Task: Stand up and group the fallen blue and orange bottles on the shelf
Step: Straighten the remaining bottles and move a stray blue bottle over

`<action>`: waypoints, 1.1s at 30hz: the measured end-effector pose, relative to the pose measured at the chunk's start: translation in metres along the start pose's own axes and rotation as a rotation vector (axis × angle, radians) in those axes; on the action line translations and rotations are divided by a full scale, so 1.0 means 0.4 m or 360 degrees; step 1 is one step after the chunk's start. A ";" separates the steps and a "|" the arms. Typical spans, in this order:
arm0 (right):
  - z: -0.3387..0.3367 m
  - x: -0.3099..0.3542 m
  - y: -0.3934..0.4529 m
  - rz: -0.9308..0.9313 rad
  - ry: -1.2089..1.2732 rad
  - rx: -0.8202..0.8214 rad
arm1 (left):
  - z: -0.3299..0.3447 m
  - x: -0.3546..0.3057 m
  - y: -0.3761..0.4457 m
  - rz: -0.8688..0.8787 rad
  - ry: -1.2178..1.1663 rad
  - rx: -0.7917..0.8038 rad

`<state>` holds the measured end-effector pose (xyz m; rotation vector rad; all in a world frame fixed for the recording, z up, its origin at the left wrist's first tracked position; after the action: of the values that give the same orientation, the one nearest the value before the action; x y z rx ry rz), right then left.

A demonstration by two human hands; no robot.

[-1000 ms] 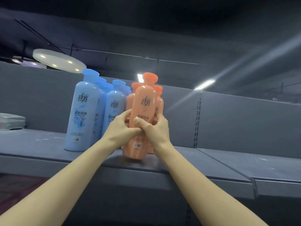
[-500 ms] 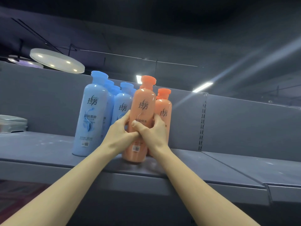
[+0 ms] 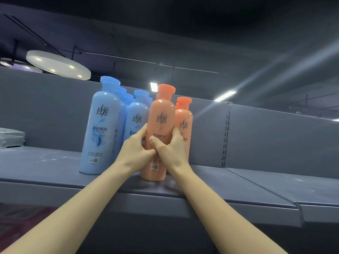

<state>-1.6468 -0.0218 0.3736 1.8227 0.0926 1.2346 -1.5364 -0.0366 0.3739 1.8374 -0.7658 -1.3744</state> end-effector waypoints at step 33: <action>0.016 -0.027 0.002 0.0024 -0.0118 0.0021 | 0.034 0.024 -0.011 -0.0123 -0.0043 0.0113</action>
<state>-1.6476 -0.0320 0.3660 1.8815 0.0456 1.1777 -1.5467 -0.0441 0.3625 1.9245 -0.7738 -1.4404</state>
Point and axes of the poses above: each hand's wrist, its own y-axis towards the middle knuckle, its own z-axis out of the palm, x = y × z, the point moved 10 cm from there along y, towards the middle knuckle, and after that the axes turned 9 degrees about -x, right-handed, at the moved point
